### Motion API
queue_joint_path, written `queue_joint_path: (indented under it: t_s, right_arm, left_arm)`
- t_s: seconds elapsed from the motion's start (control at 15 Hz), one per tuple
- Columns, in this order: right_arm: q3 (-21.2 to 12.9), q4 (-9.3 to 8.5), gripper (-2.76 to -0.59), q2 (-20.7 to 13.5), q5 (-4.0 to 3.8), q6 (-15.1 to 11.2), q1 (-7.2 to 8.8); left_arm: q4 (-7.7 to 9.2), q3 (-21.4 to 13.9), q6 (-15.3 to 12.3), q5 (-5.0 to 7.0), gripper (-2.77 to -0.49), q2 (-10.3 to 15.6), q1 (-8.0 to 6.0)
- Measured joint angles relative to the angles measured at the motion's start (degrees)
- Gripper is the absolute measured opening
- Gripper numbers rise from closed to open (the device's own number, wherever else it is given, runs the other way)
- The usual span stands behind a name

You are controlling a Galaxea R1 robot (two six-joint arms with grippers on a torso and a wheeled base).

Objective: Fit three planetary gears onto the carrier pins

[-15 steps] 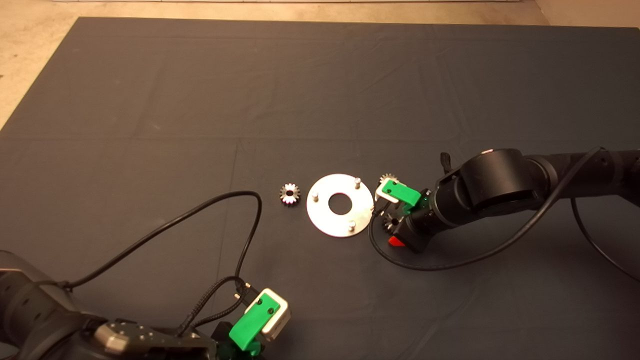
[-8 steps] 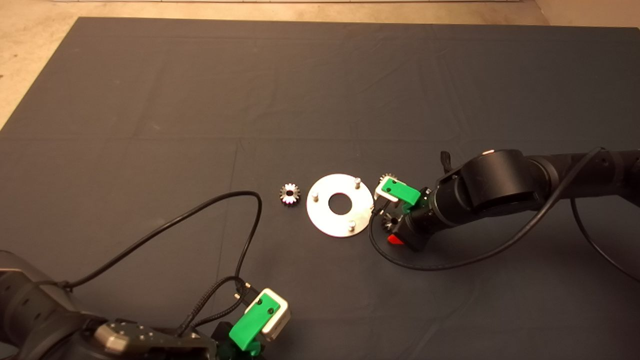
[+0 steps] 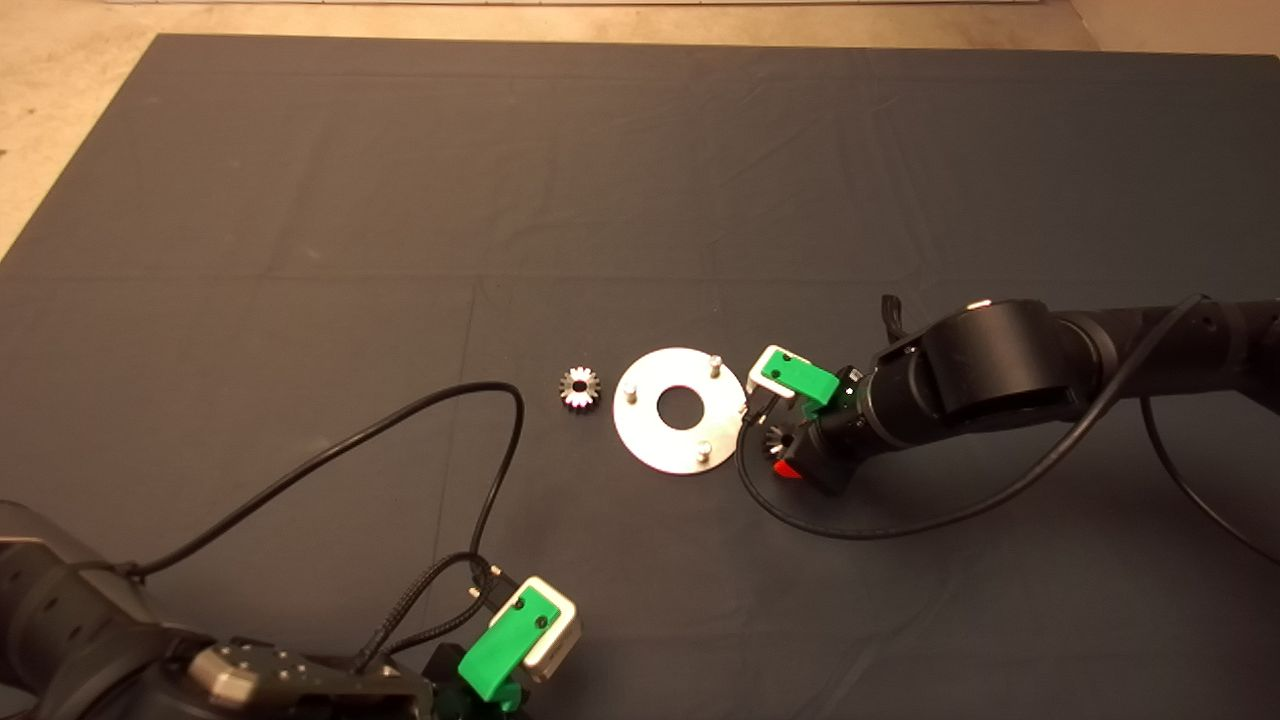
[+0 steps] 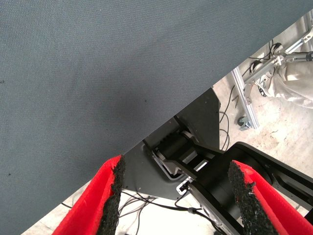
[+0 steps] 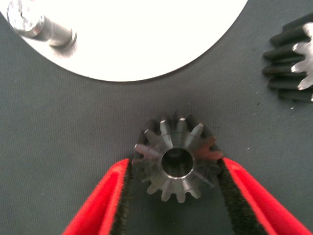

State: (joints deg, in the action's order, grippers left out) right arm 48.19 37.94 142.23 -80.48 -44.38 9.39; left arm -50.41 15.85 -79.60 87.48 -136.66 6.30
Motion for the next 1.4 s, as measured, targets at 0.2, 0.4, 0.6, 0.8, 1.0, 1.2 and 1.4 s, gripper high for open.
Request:
queue_joint_path:
  t_s: [0.2,0.4,0.6,0.8,1.0,1.2,1.4]
  right_arm:
    - [-0.59,0.69,-2.13,0.0,-0.11,0.01,-0.01]
    - [-0.69,1.08,-2.13,0.0,-0.09,0.01,-0.02]
    - [-0.8,1.19,-2.13,-0.02,-0.09,-0.02,-0.01]
    - [-2.54,1.5,-2.13,-0.35,-0.39,-0.02,-0.08]
    - [-2.59,1.74,-2.13,-0.5,-0.52,0.01,-1.37]
    - [-2.59,2.05,-2.13,-0.52,-0.46,0.56,-1.6]
    - [-2.59,2.17,-2.13,-0.52,-0.41,0.86,-1.6]
  left_arm:
    - [0.0,0.0,0.04,0.0,-1.8,0.01,0.0]
    - [0.0,0.0,0.12,0.0,-1.8,0.02,0.0]
    - [0.0,0.0,0.17,0.0,-1.8,0.02,0.0]
    - [0.0,0.0,0.2,0.0,-1.8,0.02,0.0]
    - [0.0,0.0,0.2,-0.11,-1.8,0.04,-0.02]
    - [0.0,0.0,0.2,-0.27,-1.8,0.35,-0.02]
    - [-0.02,0.0,0.22,-0.4,-1.8,0.33,-0.02]
